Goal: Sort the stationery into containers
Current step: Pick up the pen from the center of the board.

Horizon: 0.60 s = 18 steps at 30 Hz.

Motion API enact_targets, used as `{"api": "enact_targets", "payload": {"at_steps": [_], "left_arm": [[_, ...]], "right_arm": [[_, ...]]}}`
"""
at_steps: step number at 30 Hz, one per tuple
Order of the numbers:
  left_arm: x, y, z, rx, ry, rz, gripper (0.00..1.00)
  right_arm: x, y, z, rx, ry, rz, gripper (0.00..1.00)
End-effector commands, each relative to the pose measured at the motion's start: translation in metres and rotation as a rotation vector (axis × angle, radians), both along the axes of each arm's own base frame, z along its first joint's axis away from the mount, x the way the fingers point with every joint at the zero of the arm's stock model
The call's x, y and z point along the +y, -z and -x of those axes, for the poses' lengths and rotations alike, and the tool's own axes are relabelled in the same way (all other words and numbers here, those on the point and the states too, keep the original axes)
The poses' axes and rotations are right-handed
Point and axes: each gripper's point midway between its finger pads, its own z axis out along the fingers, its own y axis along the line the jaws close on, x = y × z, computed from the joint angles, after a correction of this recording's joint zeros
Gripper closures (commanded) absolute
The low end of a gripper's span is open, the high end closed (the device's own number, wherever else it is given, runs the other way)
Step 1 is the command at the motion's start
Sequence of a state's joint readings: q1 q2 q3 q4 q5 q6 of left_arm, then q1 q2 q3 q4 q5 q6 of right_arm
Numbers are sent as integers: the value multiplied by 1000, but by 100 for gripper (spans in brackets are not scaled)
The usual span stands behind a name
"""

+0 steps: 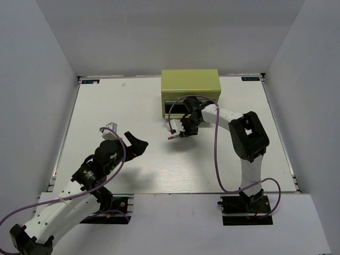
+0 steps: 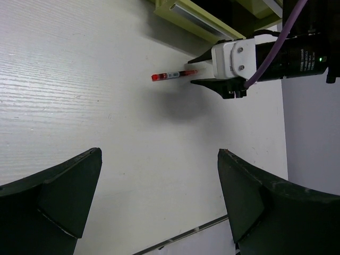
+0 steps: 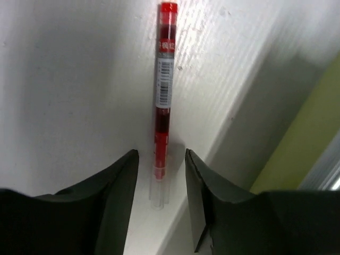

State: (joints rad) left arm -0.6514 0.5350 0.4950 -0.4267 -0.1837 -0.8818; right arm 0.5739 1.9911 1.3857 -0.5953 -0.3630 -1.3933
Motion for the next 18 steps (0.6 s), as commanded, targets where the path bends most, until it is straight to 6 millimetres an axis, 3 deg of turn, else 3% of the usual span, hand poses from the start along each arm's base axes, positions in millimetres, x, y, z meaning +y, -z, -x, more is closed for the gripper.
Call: {"api": "enact_targets", "payload": {"at_steps": [1, 3, 11, 14, 15, 16, 18], "left_arm": [[1, 6, 1, 16, -5, -6, 0], [3, 6, 0, 14, -14, -9, 0], [0, 2, -3, -1, -14, 2, 0], [-1, 2, -4, -1, -14, 2, 0], [-1, 2, -4, -1, -14, 2, 0], [-3, 0, -5, -8, -5, 12, 0], [-5, 4, -5, 0, 3, 11, 0]], "right_arm": [[-10, 11, 27, 134, -68, 101, 56], [-22, 18, 52, 237, -113, 161, 60], [-44, 24, 105, 366, -119, 212, 73], [-37, 14, 110, 354, -42, 161, 84], [-26, 7, 96, 293, -13, 103, 88], [-25, 2, 95, 277, 15, 84, 97], [-17, -13, 84, 245, 112, 26, 100]]}}
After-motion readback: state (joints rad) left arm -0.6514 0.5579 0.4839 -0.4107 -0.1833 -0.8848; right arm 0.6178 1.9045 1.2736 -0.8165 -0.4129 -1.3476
